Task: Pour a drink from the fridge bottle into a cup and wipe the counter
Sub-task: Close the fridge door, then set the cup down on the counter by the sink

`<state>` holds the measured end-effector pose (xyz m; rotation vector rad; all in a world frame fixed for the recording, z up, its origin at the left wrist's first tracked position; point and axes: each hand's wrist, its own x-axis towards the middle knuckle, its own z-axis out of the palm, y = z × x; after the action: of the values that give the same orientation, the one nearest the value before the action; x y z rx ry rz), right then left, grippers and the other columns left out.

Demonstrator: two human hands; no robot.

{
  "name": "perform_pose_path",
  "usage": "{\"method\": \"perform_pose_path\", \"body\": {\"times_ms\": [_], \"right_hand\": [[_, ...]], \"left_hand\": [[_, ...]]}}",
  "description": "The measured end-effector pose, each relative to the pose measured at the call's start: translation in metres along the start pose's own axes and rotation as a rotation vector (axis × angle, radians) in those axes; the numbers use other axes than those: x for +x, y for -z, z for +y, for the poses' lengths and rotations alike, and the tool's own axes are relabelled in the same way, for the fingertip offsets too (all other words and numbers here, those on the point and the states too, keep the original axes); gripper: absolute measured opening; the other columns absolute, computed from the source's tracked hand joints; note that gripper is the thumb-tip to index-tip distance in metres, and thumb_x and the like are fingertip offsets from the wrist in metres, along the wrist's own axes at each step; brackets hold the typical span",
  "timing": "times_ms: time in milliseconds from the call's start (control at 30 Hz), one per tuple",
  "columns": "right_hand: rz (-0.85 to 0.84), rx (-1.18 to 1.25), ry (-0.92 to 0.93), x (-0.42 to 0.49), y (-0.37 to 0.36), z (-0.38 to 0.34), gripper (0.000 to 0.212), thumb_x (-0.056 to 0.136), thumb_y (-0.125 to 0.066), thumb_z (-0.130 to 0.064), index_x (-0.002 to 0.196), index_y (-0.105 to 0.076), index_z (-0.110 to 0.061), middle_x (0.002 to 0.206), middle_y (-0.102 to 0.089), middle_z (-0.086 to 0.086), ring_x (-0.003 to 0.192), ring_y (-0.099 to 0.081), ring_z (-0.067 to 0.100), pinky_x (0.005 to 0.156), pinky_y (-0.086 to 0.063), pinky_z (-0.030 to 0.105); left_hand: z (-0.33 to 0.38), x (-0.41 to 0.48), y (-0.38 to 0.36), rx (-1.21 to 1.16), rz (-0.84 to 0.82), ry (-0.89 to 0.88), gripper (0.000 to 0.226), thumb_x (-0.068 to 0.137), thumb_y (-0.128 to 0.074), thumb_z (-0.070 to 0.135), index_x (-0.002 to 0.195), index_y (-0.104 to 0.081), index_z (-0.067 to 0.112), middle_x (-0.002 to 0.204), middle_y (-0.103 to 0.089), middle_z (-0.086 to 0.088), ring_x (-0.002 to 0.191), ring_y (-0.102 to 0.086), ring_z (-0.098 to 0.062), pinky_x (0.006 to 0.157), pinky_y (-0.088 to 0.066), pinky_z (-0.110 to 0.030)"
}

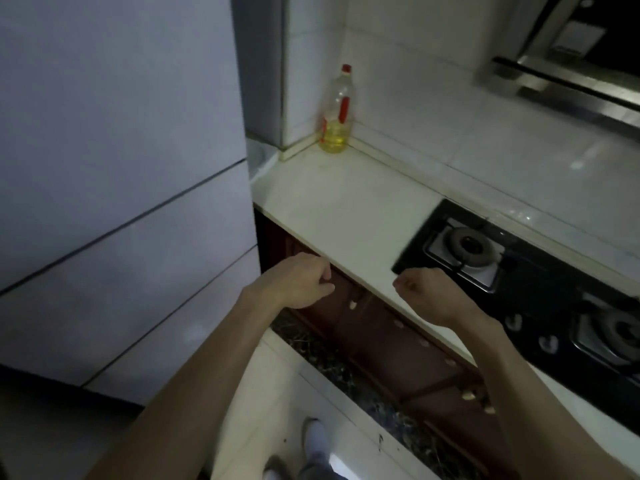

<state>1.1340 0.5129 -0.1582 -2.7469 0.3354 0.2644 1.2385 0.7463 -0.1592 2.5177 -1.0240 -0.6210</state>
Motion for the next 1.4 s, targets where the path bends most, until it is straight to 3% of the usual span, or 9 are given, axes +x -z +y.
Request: {"method": "perform_pose_path", "body": {"times_ms": [333, 567, 733, 1000, 1200, 1400], "right_hand": [[0.109, 0.011, -0.262, -0.129, 0.022, 0.102, 0.024, 0.097, -0.050, -0.025, 0.105, -0.070, -0.014, 0.104, -0.072, 0.003, 0.096, -0.065, 0.023, 0.082, -0.052, 0.037], [0.179, 0.057, -0.363, -0.226, 0.027, 0.179, 0.026, 0.094, -0.054, -0.029, 0.112, -0.068, -0.017, 0.109, -0.069, 0.001, 0.100, -0.064, 0.021, 0.083, -0.051, 0.034], [0.207, 0.066, -0.455, -0.305, 0.029, 0.239, 0.028, 0.094, -0.054, -0.027, 0.115, -0.067, -0.015, 0.114, -0.067, 0.003, 0.105, -0.062, 0.023, 0.086, -0.049, 0.034], [0.225, 0.129, -0.659, -0.432, 0.022, 0.318, 0.021, 0.092, -0.055, -0.033, 0.101, -0.069, -0.019, 0.101, -0.071, 0.001, 0.097, -0.064, 0.022, 0.080, -0.051, 0.035], [0.334, 0.142, -0.835, -0.503, 0.027, 0.357, 0.019, 0.092, -0.057, -0.029, 0.101, -0.067, -0.016, 0.103, -0.070, 0.006, 0.098, -0.064, 0.024, 0.082, -0.052, 0.038], [0.308, 0.176, -0.988, -0.545, 0.026, 0.407, 0.019, 0.094, -0.051, -0.036, 0.094, -0.063, -0.022, 0.095, -0.066, -0.002, 0.089, -0.063, 0.019, 0.074, -0.051, 0.034]], "left_hand": [[0.109, 0.019, -0.033, 0.190, -0.080, -0.218, 0.033, 0.098, -0.053, 0.039, 0.122, -0.057, 0.016, 0.111, -0.061, -0.001, 0.097, -0.053, -0.015, 0.080, -0.043, -0.030], [0.232, 0.017, -0.092, 0.286, -0.183, -0.373, 0.037, 0.099, -0.051, 0.040, 0.127, -0.055, 0.015, 0.118, -0.060, -0.003, 0.104, -0.053, -0.017, 0.080, -0.040, -0.027], [0.317, 0.004, -0.146, 0.399, -0.255, -0.453, 0.039, 0.099, -0.051, 0.041, 0.128, -0.055, 0.015, 0.122, -0.060, -0.004, 0.110, -0.056, -0.021, 0.090, -0.049, -0.037], [0.446, 0.004, -0.226, 0.515, -0.322, -0.664, 0.036, 0.096, -0.052, 0.045, 0.118, -0.057, 0.017, 0.115, -0.062, -0.003, 0.104, -0.059, -0.022, 0.089, -0.051, -0.042], [0.542, 0.016, -0.270, 0.550, -0.349, -0.864, 0.036, 0.095, -0.051, 0.046, 0.114, -0.059, 0.017, 0.109, -0.063, -0.002, 0.101, -0.061, -0.023, 0.085, -0.051, -0.044], [0.621, 0.033, -0.311, 0.599, -0.450, -1.006, 0.038, 0.097, -0.051, 0.045, 0.121, -0.057, 0.016, 0.115, -0.062, -0.003, 0.106, -0.059, -0.023, 0.088, -0.050, -0.042]]}}
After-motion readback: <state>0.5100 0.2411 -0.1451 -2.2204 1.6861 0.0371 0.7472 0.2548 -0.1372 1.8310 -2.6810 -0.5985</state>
